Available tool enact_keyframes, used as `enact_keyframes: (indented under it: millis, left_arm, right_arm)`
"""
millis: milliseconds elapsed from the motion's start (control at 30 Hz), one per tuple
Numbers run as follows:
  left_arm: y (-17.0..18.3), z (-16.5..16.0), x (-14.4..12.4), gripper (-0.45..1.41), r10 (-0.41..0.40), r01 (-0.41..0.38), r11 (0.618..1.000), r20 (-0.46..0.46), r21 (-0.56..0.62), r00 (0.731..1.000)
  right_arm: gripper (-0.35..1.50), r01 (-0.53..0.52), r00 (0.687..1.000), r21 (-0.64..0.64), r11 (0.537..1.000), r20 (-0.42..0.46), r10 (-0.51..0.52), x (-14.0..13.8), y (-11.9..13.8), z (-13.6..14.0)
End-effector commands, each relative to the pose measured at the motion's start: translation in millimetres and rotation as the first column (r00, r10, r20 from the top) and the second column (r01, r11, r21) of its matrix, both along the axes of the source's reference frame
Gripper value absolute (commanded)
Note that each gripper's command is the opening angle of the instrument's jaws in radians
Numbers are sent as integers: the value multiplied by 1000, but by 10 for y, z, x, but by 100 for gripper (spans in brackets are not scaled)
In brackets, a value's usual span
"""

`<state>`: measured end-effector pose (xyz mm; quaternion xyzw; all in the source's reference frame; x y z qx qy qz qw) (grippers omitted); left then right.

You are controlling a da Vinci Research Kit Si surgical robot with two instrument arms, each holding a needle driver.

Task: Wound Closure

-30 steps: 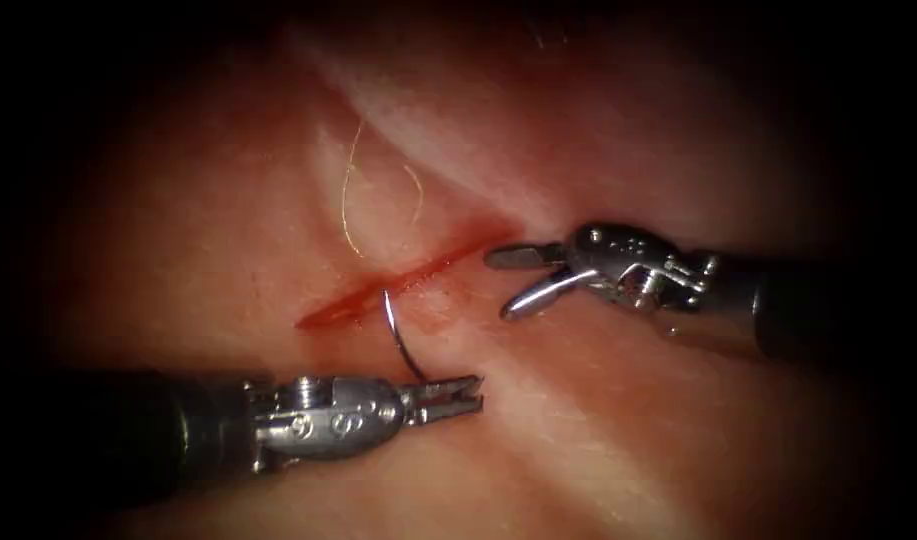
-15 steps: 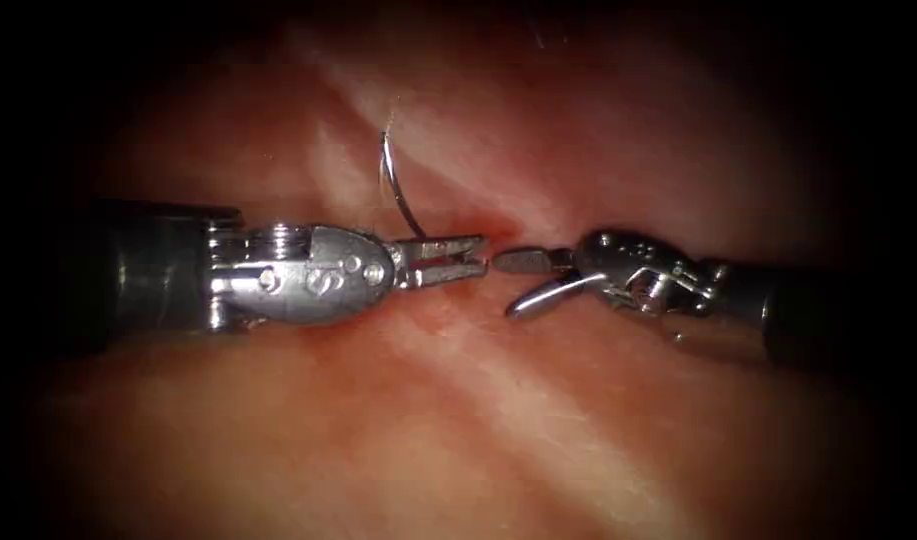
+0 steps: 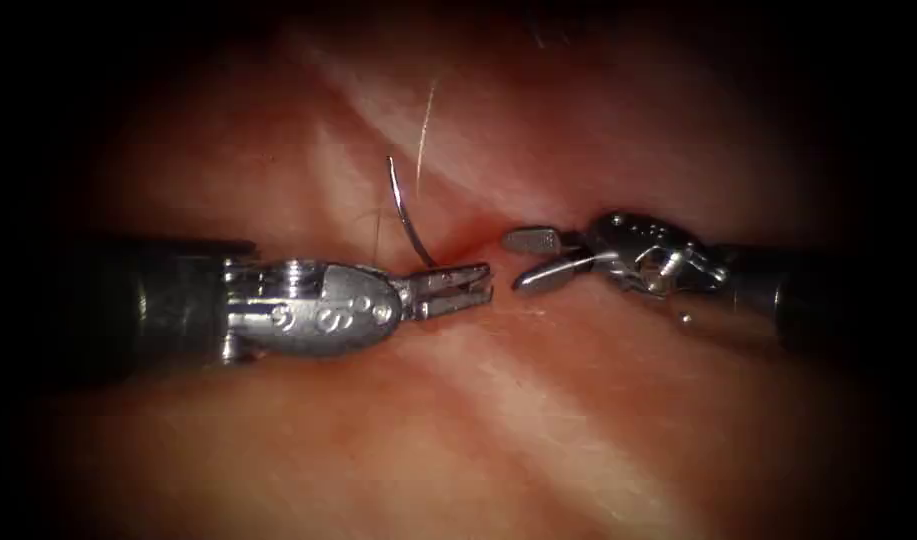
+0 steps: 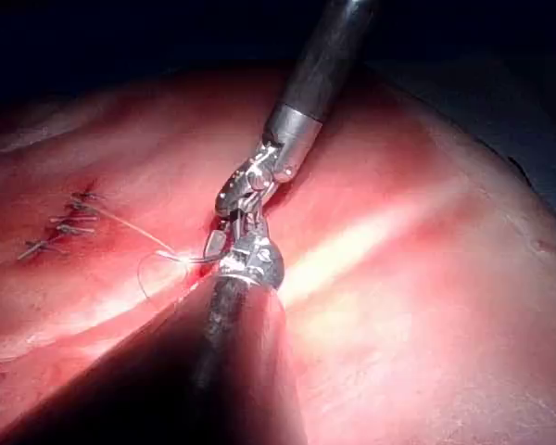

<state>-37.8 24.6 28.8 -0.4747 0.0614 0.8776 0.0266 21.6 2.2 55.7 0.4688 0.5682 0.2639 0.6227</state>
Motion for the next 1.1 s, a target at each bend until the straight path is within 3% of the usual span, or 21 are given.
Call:
enact_keyframes:
  millis: [33, 167, 333, 633, 1100]
  left_arm:
    - [-8, 13, -7, -45, 6, -5, 1000, 9, -6, 1000]
    - [-33, 42, -17, -45, 28, -27, 999, 14, -29, 1000]
    - [-40, 57, -25, -45, 54, -55, 997, -7, -50, 999]
    - [-47, 63, -26, -45, 76, -80, 993, -51, -91, 996]
    - [-54, 62, -26, -45, 83, -88, 991, -57, -96, 995]
  right_arm:
    - [54, 10, 1000, 21, 1000, -8, -10, 9, 5, 2]
    - [54, 36, 998, 116, 993, -53, -30, 11, 16, -4]
    - [49, 102, 987, 241, 965, -145, -68, 21, 20, -11]
    - [42, 197, 969, 249, 948, -197, -150, 29, -13, -28]
    - [41, 208, 970, 249, 946, -174, -168, 26, -37, -10]
